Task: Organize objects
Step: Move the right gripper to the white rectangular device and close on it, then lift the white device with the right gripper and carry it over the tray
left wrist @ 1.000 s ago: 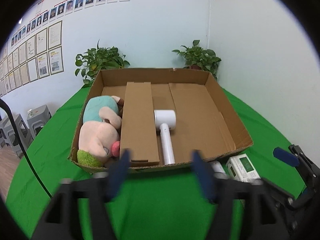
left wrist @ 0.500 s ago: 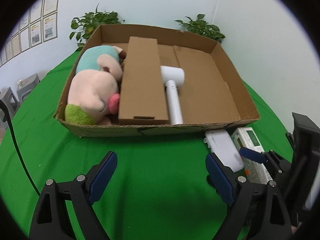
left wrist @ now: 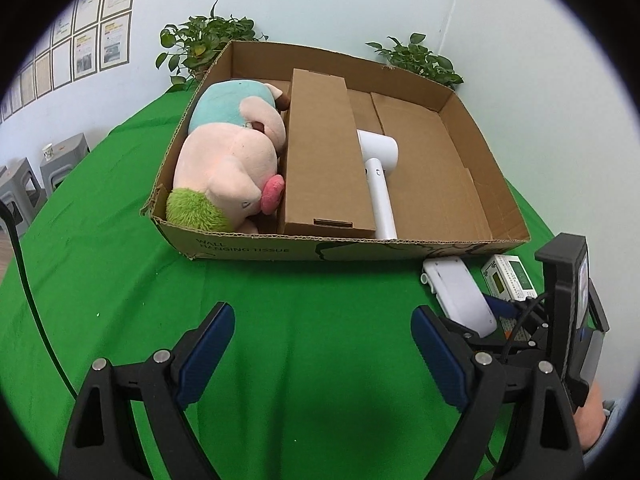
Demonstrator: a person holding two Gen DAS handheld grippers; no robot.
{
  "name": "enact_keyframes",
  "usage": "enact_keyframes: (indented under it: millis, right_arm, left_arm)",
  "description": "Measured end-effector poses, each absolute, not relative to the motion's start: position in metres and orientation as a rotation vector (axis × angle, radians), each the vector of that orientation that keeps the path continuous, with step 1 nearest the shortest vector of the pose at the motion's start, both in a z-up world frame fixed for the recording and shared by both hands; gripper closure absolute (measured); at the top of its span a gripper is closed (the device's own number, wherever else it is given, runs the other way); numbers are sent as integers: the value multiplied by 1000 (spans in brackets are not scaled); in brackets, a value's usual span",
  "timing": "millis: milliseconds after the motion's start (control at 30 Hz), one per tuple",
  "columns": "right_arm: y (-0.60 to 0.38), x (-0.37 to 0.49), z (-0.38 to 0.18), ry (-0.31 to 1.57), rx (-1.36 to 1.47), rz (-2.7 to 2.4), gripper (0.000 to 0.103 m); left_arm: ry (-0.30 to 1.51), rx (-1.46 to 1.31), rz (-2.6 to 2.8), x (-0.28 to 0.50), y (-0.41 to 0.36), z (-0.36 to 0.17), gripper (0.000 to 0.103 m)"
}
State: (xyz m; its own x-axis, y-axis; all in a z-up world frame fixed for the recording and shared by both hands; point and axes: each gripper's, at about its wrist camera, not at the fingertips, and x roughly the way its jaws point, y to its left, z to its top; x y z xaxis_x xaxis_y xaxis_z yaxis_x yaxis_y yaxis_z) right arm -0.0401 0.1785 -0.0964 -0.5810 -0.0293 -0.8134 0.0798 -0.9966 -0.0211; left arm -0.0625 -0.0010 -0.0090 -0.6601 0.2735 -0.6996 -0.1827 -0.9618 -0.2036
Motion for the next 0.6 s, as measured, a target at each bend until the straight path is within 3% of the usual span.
enact_keyframes:
  millis: [267,300,333,400,600]
  right_arm:
    - [140,14,-93,-21,1372,-2519,36]
    - [134,20,-92,-11,1352,-2506,32]
    - [130,24,-91,7,1326,-2500,17]
    - [128,31,-87,38,1266,-2515,1]
    - [132,36,-84,44,1199,-2490,1]
  left_arm:
    - [-230,-1228,2494,-61,7,-31,14]
    - [-268,-1250,2441,-62,9,-37,14]
    - [-299,-1264,2394,-62,11,-41,14]
    - [-349,-1287,2295,-62,17,-50,14]
    - [-509,-1336,2115,-62,29,-71,14]
